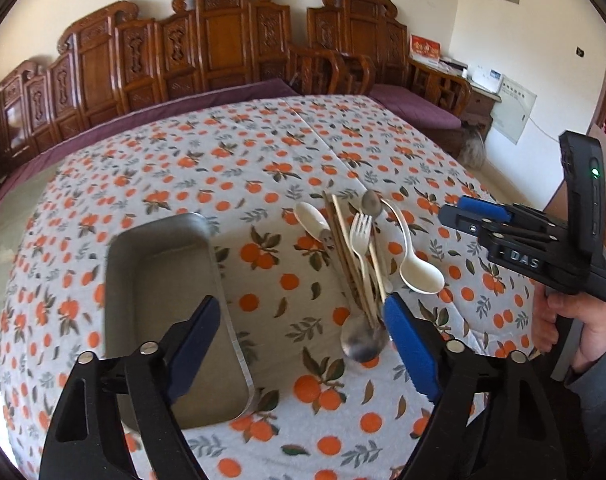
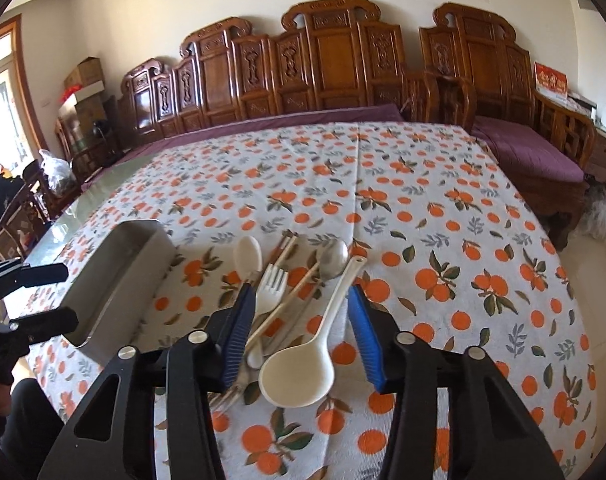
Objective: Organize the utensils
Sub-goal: 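Move right tool toward white plastic spoon while left tool approaches the utensil cup, then grasp white plastic spoon with right tool while left tool grasps a wooden chopstick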
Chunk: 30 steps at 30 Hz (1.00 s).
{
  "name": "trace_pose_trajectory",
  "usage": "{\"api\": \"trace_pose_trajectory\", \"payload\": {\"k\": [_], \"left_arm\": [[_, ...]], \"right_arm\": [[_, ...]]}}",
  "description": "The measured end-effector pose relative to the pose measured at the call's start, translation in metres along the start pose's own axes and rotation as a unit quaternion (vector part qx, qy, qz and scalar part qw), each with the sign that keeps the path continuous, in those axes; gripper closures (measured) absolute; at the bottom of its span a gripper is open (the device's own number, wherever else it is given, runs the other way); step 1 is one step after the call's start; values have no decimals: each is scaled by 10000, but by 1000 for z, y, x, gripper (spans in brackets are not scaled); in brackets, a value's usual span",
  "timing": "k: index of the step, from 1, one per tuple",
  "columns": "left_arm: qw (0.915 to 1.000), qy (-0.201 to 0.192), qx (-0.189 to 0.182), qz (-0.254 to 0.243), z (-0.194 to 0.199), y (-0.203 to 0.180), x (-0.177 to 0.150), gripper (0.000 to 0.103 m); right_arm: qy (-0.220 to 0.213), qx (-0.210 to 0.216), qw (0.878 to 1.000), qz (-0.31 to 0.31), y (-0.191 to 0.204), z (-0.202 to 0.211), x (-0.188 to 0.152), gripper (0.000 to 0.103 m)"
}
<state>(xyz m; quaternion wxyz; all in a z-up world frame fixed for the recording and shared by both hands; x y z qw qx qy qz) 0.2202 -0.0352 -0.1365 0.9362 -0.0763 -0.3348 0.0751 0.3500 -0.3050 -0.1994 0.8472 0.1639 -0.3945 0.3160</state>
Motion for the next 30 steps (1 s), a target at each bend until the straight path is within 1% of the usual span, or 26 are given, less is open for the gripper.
{"api": "trace_pose_trajectory", "payload": {"k": [4, 9, 12, 14, 15, 17, 20, 21, 24, 26, 30], "left_arm": [[9997, 207, -90, -26, -21, -9, -1, 34], [9986, 488, -208, -46, -51, -20, -5, 45], [9976, 652, -252, -35, -71, -27, -6, 53], [9966, 768, -294, -14, -84, -31, -7, 60], [9958, 850, -335, -8, -90, -33, -8, 61], [9949, 948, -357, 19, -102, -37, -8, 69], [9930, 1102, -412, 105, -116, -39, -9, 77], [9925, 1144, -419, 129, -120, -39, -10, 78], [9930, 1097, -397, 195, -123, -38, -7, 84], [9916, 1153, -506, 281, -123, -37, -6, 96], [9920, 1180, -400, 203, -123, -36, -6, 97]], "right_arm": [[186, 32, 9998, -102, -8, -23, -9, 60], [395, 137, 9990, -171, -15, -43, -19, 63], [427, 218, 9985, -260, -17, -47, -23, 63], [450, 227, 9985, -222, -16, -48, -25, 63], [483, 234, 9984, -204, -16, -50, -27, 63], [526, 247, 9981, -215, -17, -51, -30, 63], [564, 230, 9978, -248, -21, -53, -32, 63], [559, 235, 9978, -282, -23, -53, -33, 63], [542, 262, 9977, -322, -24, -52, -33, 63], [528, 289, 9977, -296, -22, -52, -33, 63], [537, 295, 9977, -280, -21, -53, -33, 63]]}}
Point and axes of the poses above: each gripper's, at about its wrist camera, not at the fingertips, and z roughly against the way its jaws point, y to its left, x to its top, the point moved 4 cm from there along -z, roughly the way its jaws point, and after that the axes turned 12 degrees about z, right-handed, at the moved point
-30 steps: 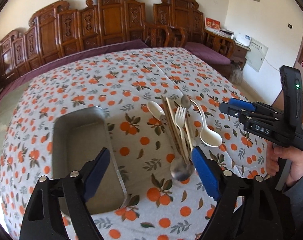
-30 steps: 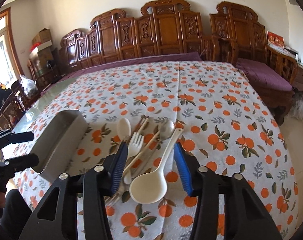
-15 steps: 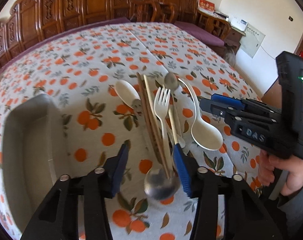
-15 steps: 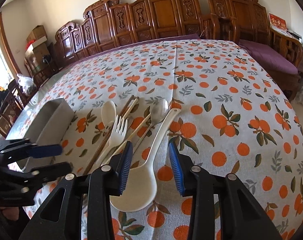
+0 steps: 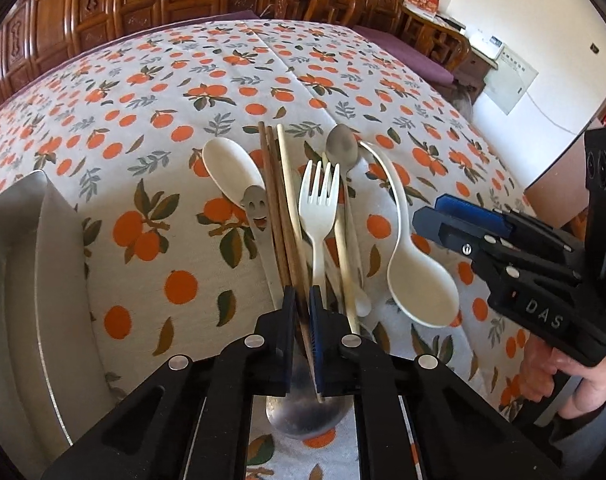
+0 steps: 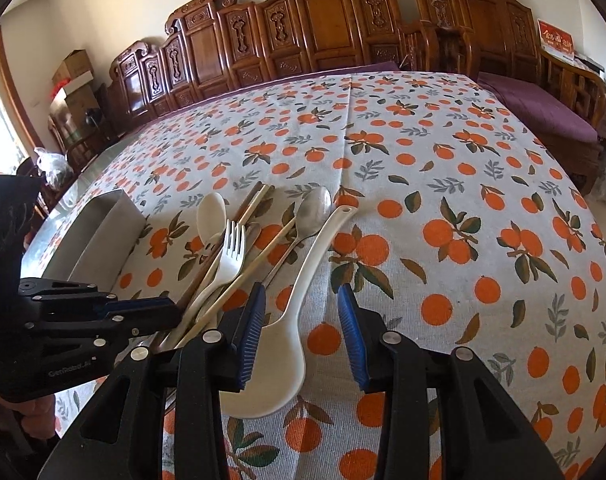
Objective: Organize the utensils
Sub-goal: 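Grasp white plastic spoon with right tool while left tool grasps a wooden chopstick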
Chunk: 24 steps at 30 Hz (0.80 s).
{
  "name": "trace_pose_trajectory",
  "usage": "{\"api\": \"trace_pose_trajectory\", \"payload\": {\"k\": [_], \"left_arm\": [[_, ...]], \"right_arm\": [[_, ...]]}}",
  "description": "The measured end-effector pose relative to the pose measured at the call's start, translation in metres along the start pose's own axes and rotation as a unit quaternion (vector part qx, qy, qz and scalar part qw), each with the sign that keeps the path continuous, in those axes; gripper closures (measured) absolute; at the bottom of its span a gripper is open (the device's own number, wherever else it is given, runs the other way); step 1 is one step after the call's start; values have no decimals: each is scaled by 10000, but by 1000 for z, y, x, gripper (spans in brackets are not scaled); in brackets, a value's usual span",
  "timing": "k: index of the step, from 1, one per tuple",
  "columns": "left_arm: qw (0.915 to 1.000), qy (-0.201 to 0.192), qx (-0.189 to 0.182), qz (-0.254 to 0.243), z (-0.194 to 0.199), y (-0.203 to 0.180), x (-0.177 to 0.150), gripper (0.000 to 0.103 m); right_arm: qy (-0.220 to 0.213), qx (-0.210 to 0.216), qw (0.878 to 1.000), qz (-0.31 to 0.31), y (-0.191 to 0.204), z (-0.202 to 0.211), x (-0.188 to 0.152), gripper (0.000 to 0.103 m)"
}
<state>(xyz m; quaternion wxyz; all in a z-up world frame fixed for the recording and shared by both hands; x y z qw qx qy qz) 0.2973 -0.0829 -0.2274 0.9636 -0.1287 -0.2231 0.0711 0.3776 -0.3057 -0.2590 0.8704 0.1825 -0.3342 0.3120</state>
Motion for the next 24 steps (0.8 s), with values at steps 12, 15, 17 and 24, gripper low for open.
{"api": "trace_pose_trajectory", "payload": {"k": [12, 15, 17, 24], "left_arm": [[9997, -176, 40, -158, 29, 8, -13, 99], [9996, -260, -29, -130, 40, 10, -15, 99], [9994, -321, -47, -127, 47, 10, -15, 99], [9985, -543, -31, -118, 70, 15, -15, 99]], "right_arm": [[208, -3, 9998, -48, 0, -17, 2, 63], [333, -74, 9994, 11, 3, -26, 0, 63], [356, -139, 9993, 41, 4, -29, 0, 64], [442, -339, 9984, 74, 1, -30, -1, 89]]}}
Point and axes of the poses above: each gripper's, at about its wrist camera, not at the fingertips, and z roughly against the way its jaws point, y to its left, x to its top, the point moved 4 cm from there along -z, roughly the way its jaws point, and after that the axes turned 12 degrees about z, right-handed, at the moved point
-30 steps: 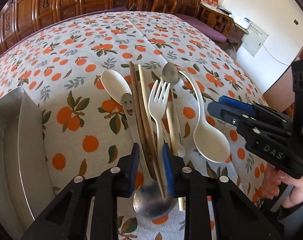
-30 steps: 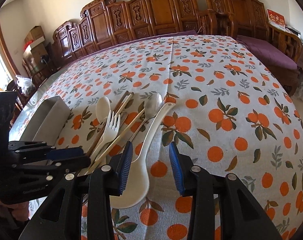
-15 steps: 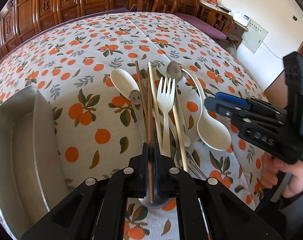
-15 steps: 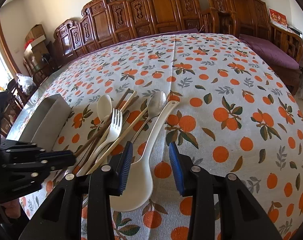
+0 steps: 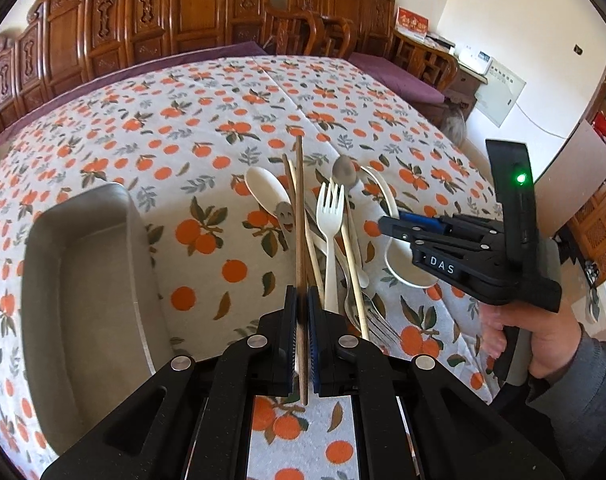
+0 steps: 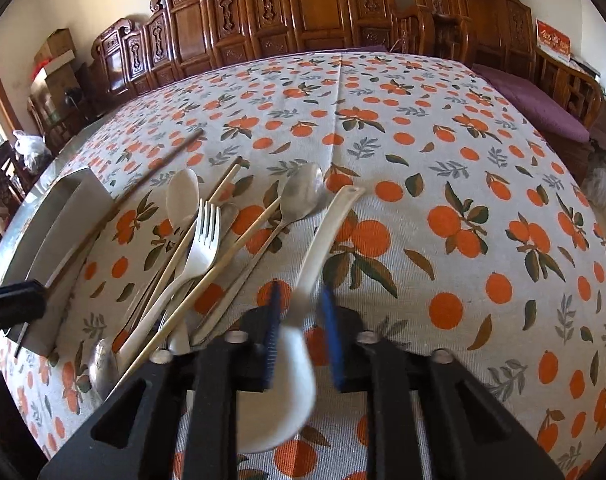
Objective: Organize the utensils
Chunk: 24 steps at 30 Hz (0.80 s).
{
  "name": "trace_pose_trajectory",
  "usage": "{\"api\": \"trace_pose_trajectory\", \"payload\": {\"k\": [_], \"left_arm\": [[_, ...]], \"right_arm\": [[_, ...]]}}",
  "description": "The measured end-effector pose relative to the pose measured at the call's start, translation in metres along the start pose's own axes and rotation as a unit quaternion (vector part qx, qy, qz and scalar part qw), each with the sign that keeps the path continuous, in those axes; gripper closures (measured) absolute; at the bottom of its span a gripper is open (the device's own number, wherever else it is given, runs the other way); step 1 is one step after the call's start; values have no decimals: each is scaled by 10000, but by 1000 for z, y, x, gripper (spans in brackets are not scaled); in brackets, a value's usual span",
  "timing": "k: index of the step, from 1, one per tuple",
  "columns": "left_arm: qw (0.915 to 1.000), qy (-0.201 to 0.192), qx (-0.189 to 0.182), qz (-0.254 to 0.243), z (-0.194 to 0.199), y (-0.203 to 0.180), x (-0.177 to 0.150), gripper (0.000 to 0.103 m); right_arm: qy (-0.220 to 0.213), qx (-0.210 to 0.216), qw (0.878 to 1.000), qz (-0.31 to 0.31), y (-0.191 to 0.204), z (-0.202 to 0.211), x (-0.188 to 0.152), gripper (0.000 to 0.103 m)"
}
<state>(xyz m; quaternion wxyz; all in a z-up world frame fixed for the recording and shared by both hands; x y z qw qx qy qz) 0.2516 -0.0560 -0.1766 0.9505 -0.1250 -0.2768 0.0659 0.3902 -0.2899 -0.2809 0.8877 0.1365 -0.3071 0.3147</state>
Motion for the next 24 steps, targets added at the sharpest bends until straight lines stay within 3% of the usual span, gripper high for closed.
{"api": "trace_pose_trajectory", "payload": {"k": [9, 24], "left_arm": [[9996, -259, 64, 131, 29, 21, 0, 99], [9957, -517, 369, 670, 54, 94, -11, 99]], "right_arm": [[-143, 170, 9997, -121, -1, 11, -1, 97], [-719, 481, 9959, 274, 42, 57, 22, 99]]}}
Point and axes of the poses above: each gripper's, at about its wrist camera, not at the fingertips, and z roughly against the way its jaws point, y to its left, x to its top, the point moved 4 cm from there along -z, roughly the way its jaws point, and after that the axes turned 12 degrees about z, right-handed, at the moved point
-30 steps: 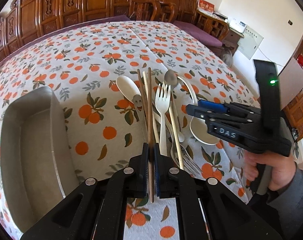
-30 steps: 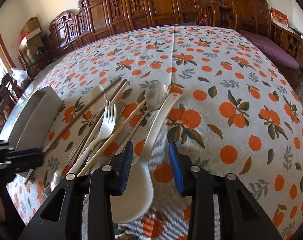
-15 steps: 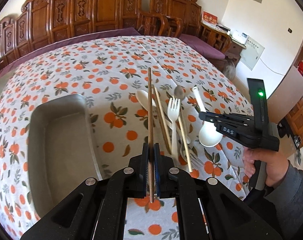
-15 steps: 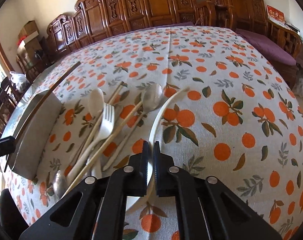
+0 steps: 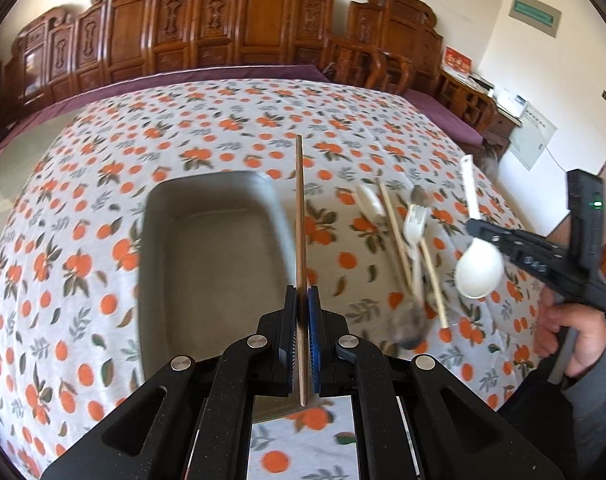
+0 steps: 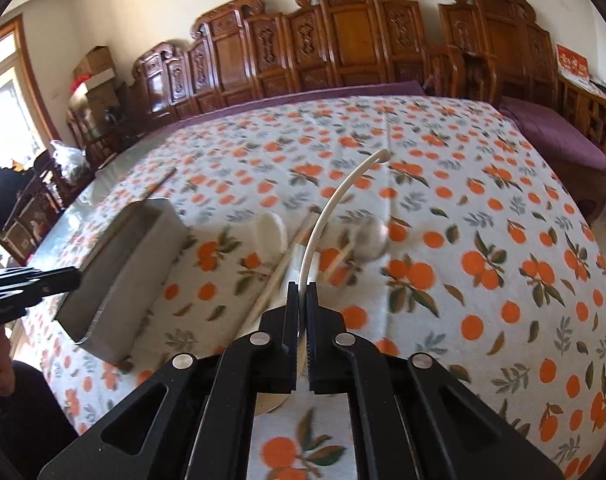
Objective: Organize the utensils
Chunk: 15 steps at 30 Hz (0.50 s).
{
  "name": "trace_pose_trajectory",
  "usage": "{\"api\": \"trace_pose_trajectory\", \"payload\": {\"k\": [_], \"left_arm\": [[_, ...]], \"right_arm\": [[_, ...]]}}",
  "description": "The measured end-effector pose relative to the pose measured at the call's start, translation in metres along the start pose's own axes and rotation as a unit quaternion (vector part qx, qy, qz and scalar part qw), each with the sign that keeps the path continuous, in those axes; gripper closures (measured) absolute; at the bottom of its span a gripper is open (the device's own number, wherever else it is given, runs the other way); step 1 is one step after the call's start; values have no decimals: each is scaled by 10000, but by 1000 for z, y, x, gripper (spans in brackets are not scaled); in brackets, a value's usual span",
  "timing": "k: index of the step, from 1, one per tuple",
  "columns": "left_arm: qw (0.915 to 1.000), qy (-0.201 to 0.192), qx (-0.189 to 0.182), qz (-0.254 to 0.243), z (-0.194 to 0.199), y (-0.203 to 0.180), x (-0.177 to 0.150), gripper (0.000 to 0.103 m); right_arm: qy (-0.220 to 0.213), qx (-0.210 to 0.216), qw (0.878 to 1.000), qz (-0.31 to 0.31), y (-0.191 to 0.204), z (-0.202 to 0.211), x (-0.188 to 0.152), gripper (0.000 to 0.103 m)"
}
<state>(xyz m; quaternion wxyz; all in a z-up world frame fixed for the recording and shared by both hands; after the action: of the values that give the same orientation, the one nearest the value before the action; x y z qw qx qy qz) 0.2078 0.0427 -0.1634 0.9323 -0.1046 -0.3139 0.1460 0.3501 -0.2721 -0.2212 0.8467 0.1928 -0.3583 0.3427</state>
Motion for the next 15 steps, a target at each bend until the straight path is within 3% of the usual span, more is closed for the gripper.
{"api": "trace_pose_trajectory", "payload": {"k": [5, 15], "left_arm": [[9998, 37, 187, 103, -1, 25, -2, 99], [9990, 170, 199, 373, -3, 55, -9, 99]], "right_arm": [[-79, 143, 9997, 187, 24, 3, 8, 99], [-122, 423, 9977, 508, 75, 7, 26, 99]]}}
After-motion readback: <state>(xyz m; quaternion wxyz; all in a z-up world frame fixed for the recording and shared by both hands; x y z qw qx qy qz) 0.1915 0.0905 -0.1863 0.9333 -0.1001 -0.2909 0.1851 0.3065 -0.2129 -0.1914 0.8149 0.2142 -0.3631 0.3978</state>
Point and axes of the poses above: each gripper's, at about its wrist camera, not at the fingertips, and z roughly against the way its jaws point, y to its left, x to its top, the point moved 4 cm from there along -z, roughly the way its jaws point, and after that the axes turned 12 degrees about z, right-handed, at the moved point
